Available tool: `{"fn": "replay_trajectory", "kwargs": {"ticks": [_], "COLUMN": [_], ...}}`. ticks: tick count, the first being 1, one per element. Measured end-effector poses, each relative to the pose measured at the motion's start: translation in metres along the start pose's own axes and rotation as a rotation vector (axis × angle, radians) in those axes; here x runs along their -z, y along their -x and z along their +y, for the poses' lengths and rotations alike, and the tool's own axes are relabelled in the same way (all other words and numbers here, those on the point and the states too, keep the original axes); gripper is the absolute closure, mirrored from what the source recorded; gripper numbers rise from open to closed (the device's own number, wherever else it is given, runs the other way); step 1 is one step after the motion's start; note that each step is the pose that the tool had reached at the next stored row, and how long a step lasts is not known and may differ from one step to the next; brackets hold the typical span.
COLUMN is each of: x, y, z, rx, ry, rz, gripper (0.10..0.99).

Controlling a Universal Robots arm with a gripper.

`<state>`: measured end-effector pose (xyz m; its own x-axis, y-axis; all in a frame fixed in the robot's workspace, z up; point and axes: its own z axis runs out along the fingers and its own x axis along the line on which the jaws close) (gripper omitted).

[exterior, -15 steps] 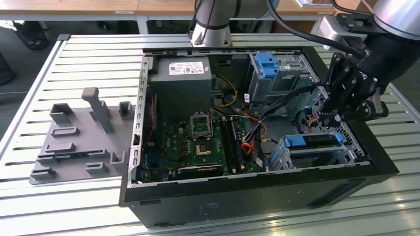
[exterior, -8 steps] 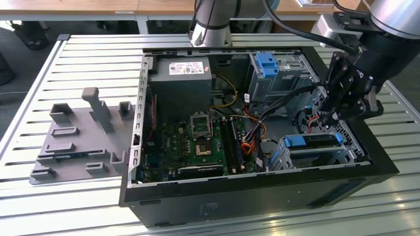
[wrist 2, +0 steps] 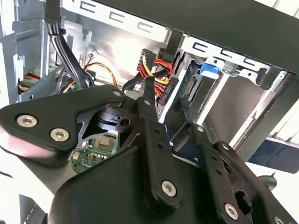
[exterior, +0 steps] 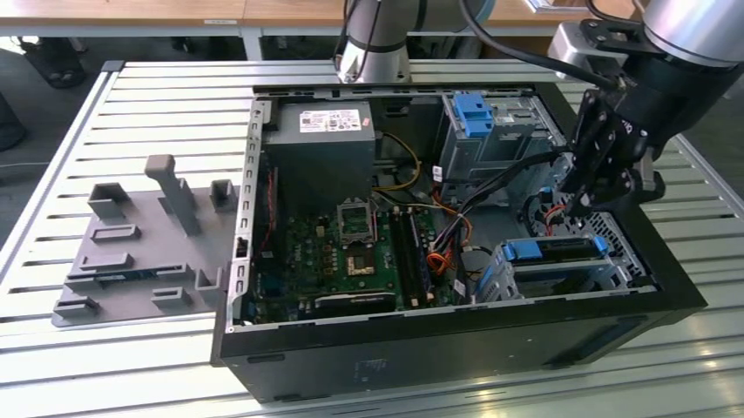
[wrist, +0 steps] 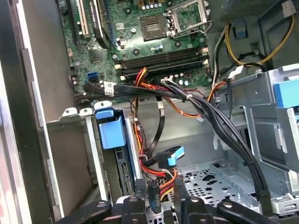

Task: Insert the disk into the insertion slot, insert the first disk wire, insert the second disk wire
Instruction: 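Insert the first disk wire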

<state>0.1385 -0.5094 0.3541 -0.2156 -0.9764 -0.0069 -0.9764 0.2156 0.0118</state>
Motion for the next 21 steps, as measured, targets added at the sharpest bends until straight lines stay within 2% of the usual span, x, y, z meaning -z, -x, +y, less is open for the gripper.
{"fn": "replay_trajectory", "kwargs": {"ticks": [5,7,8,9,10,14,17,21], "x": [-0.0031,-0.0043,-0.0048,-0.0053,-0.0056,-0.0059,-0.0060,-0.0059], "y": [0.0001,0.0001,0.0001,0.0002,0.0004,0.0006,0.0006,0.0005], "z": [0.0000,0.0000,-0.0001,0.0000,0.0000,0.0001,0.0000,0.0000], "rx": [-0.018,-0.024,-0.027,-0.031,-0.033,-0.037,-0.015,0.022], "ry": [-0.003,-0.005,-0.005,-0.006,-0.006,-0.007,-0.008,-0.010], "rz": [0.0118,0.0168,0.0193,0.0217,0.0243,0.0274,0.0297,0.0409], "gripper": [0.729,0.851,0.851,0.910,0.922,0.922,0.922,0.922]}}
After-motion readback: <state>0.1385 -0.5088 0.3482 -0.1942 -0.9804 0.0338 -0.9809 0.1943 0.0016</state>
